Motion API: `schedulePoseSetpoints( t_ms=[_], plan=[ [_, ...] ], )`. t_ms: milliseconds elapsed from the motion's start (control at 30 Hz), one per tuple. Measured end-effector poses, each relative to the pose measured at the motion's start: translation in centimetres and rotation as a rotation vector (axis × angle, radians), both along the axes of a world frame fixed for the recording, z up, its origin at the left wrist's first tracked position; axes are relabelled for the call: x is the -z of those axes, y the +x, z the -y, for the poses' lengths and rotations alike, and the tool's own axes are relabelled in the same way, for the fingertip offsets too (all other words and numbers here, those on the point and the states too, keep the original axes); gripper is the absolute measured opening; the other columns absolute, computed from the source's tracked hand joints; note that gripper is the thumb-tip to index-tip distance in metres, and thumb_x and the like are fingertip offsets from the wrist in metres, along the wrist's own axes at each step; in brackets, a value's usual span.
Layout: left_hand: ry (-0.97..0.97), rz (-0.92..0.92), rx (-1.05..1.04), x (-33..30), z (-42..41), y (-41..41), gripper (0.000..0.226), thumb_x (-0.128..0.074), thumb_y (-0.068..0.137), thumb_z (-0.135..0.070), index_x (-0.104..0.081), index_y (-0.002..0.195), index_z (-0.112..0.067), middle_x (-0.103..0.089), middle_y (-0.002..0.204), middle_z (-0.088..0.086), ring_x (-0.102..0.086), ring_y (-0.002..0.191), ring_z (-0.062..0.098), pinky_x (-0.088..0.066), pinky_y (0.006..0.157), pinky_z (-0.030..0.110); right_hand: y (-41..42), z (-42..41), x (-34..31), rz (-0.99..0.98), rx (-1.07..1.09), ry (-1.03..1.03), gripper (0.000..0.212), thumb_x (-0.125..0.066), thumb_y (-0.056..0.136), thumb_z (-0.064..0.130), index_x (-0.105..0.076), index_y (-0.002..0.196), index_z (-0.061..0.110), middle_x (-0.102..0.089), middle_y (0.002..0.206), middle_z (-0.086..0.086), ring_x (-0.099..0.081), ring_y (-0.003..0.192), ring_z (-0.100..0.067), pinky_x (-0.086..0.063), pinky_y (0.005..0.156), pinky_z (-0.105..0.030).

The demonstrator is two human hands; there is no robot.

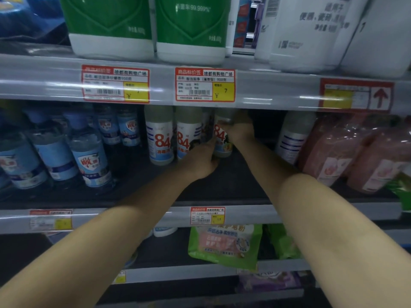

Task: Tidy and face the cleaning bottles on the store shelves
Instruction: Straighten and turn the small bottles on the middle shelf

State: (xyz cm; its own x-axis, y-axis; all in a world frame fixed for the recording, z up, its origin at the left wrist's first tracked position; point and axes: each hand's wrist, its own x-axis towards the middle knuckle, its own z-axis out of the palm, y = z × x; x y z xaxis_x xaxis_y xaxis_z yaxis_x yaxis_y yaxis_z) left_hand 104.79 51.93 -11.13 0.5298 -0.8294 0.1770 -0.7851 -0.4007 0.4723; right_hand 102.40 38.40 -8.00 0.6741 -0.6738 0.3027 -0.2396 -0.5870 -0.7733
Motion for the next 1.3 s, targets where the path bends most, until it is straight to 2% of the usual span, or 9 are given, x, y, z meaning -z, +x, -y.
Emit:
schedulePoseSetpoints(
  t_ms=[67,167,400,600,767,867,967,1133,1300],
  plan=[
    [0.014,-0.017,-0.012,0.3,0.2,0.1,0.066,-0.046,0.095,-0.023,-0.009,0.149,-0.014,-0.035,0.147,0.013,-0.040,0.129,0.024,-0.034,0.104,0.031,0.2,0.4,0.1,-0.017,-0.013,-0.010,0.036,-0.060,0.090,0.024,-0.055,0.120,0.004,-0.057,0.127,-0.014,-0.052,0.119,-0.026,-0.039,0.093,-0.025],
    [0.022,-0.022,-0.026,0.5,0.4,0.3,0.067,-0.046,0.095,-0.025,-0.007,0.148,-0.016,-0.035,0.147,0.013,-0.041,0.128,0.025,-0.036,0.105,0.032,0.6,0.9,0.1,-0.031,-0.029,-0.019,0.035,-0.059,0.090,0.024,-0.056,0.119,0.005,-0.057,0.127,-0.014,-0.052,0.119,-0.026,-0.040,0.095,-0.027],
    [0.034,-0.037,-0.050,0.4,1.1,0.7,0.066,-0.047,0.094,-0.022,-0.008,0.148,-0.014,-0.027,0.151,0.013,-0.034,0.134,0.024,-0.031,0.108,0.030,1.6,1.7,0.2,-0.036,-0.116,0.029,0.029,-0.061,0.089,0.024,-0.060,0.113,0.007,-0.061,0.119,-0.012,-0.056,0.112,-0.022,-0.041,0.086,-0.024],
    [0.014,-0.011,-0.052,-0.4,1.5,0.7,0.063,-0.047,0.094,-0.020,-0.014,0.147,-0.013,-0.028,0.150,0.012,-0.032,0.135,0.024,-0.027,0.106,0.027,1.9,2.5,0.5,-0.004,-0.182,0.034,0.041,-0.064,0.087,0.027,-0.056,0.122,0.009,-0.059,0.125,-0.010,-0.054,0.116,-0.020,-0.040,0.091,-0.023],
    [0.032,-0.006,-0.058,-0.2,1.5,0.6,0.065,-0.047,0.094,-0.020,-0.011,0.148,-0.012,-0.025,0.152,0.013,-0.030,0.136,0.025,-0.026,0.109,0.030,1.9,2.4,0.1,-0.012,-0.222,0.064,0.036,-0.060,0.089,0.029,-0.055,0.121,0.015,-0.057,0.124,-0.007,-0.052,0.113,-0.015,-0.038,0.089,-0.024],
    [0.065,0.007,-0.055,0.3,1.5,0.6,0.066,-0.046,0.095,-0.021,-0.008,0.148,-0.012,-0.022,0.153,0.014,-0.030,0.136,0.026,-0.027,0.109,0.032,1.8,2.3,0.0,-0.047,-0.207,0.068,0.044,-0.065,0.085,0.031,-0.053,0.124,0.015,-0.055,0.128,-0.006,-0.050,0.120,-0.019,-0.039,0.095,-0.027],
    [0.076,0.010,-0.046,0.6,1.6,0.4,0.065,-0.044,0.096,-0.022,-0.007,0.148,-0.013,-0.026,0.151,0.014,-0.035,0.133,0.026,-0.031,0.106,0.032,2.1,2.2,0.4,-0.131,-0.135,0.058,0.056,-0.071,0.075,0.042,-0.055,0.123,0.018,-0.058,0.128,-0.006,-0.054,0.118,-0.020,-0.045,0.095,-0.031],
    [0.053,0.021,-0.035,0.6,1.5,0.3,0.063,-0.041,0.097,-0.026,-0.009,0.148,-0.013,-0.028,0.150,0.015,-0.037,0.131,0.027,-0.032,0.105,0.033,2.6,2.0,0.5,-0.143,-0.060,0.011,0.043,-0.065,0.082,0.039,-0.057,0.116,0.014,-0.060,0.122,-0.009,-0.056,0.112,-0.023,-0.045,0.090,-0.030],
    [0.008,0.042,-0.027,0.3,0.7,0.2,0.061,-0.043,0.096,-0.024,-0.014,0.147,-0.011,-0.032,0.148,0.016,-0.037,0.131,0.027,-0.032,0.107,0.034,2.2,1.4,1.2,-0.148,-0.027,0.070,0.045,-0.065,0.084,0.033,-0.055,0.121,0.009,-0.058,0.125,-0.012,-0.056,0.115,-0.025,-0.045,0.089,-0.026]
  ],
)
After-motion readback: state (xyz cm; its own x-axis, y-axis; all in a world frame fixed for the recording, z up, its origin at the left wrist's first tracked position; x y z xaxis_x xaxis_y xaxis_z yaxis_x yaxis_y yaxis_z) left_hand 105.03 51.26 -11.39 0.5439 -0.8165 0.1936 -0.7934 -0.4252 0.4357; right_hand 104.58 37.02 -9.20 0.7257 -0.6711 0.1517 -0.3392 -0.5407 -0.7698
